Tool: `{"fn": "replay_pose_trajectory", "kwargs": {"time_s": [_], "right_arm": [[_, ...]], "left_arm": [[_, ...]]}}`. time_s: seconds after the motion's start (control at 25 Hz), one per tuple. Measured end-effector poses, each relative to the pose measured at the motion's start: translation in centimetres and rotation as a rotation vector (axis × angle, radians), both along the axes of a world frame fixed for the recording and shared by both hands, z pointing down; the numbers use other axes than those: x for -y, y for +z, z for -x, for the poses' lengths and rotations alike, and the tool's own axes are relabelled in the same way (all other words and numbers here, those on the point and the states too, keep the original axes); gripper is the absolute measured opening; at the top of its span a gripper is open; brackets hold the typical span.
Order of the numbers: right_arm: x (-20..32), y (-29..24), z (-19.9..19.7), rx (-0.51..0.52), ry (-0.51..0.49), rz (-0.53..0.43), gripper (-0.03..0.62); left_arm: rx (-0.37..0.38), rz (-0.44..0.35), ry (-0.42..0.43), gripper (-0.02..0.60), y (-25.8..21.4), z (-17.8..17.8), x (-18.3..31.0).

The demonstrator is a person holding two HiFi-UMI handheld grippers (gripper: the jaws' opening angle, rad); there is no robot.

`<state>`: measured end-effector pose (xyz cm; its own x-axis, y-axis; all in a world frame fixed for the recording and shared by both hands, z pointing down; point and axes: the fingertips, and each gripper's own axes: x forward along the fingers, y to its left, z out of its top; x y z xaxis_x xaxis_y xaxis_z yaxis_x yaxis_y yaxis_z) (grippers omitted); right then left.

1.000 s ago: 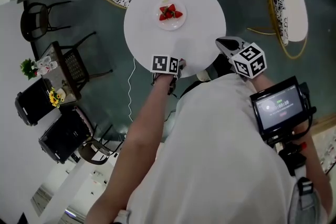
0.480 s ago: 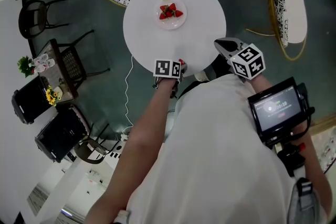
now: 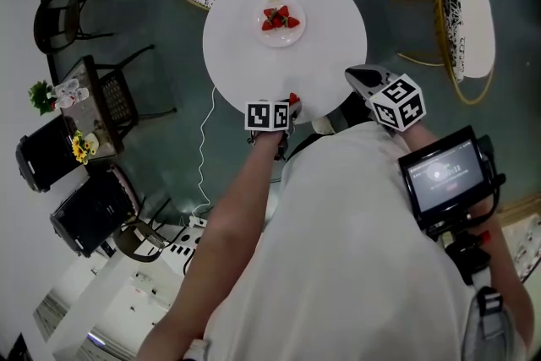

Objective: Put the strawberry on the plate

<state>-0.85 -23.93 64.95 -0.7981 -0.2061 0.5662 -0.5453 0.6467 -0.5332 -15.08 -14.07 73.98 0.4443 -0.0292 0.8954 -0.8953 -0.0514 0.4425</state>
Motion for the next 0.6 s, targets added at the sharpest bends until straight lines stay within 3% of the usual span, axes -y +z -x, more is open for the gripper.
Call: {"fn": "replay_pose_trajectory", "kwargs": {"time_s": [0.6], "right_arm": [[1.5, -2.0, 1.5, 0.024, -0.075, -0.046, 0.005]], "left_arm": [[-0.012, -0.196, -0.082, 0.138, -4.4, 0.6, 3.5]]}}
